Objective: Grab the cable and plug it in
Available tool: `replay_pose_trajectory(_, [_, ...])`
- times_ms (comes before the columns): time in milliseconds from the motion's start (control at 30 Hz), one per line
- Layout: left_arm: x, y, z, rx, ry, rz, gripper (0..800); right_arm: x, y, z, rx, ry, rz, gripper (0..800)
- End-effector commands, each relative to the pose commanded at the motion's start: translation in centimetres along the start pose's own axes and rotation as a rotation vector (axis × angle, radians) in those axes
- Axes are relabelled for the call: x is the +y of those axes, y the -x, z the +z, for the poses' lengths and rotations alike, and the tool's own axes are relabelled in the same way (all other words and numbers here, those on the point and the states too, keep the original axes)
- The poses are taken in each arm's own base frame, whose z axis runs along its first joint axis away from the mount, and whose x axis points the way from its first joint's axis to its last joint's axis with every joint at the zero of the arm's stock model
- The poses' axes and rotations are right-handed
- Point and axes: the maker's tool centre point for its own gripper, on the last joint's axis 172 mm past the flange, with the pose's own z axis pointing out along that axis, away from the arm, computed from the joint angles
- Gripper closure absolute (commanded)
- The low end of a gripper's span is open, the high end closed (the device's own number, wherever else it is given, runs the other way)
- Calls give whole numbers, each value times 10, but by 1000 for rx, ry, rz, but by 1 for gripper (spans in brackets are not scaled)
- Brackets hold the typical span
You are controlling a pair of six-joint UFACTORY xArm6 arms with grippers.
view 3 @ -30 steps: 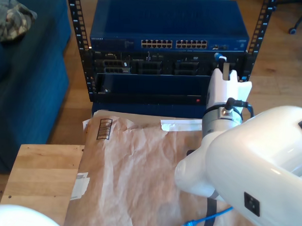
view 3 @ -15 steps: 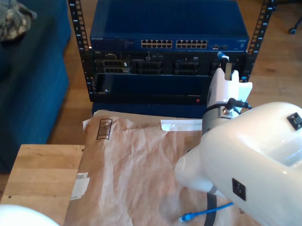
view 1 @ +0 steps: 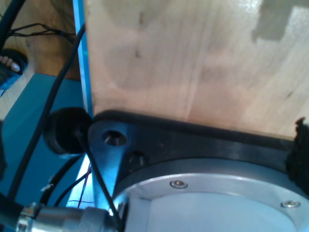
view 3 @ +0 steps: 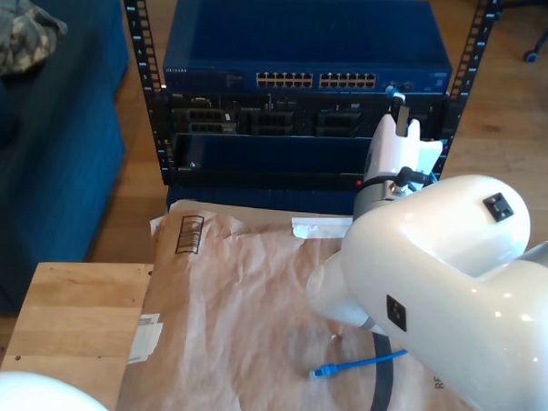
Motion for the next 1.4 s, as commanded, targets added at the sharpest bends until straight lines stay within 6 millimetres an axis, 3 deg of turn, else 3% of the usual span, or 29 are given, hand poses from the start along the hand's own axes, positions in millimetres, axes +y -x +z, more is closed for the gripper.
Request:
replay_pose_trajectory(400, [0, 0, 0, 0, 0, 0, 0, 10, 20, 18, -20, -27, 10, 800])
replay_pose_trajectory(833, [0, 0, 0, 0, 0, 0, 0, 6, 4, 29, 10, -39, 10, 800])
replay_pose_trajectory(1400, [0, 0, 0, 0, 1, -1, 0, 9, 6, 37, -32, -30, -10, 800])
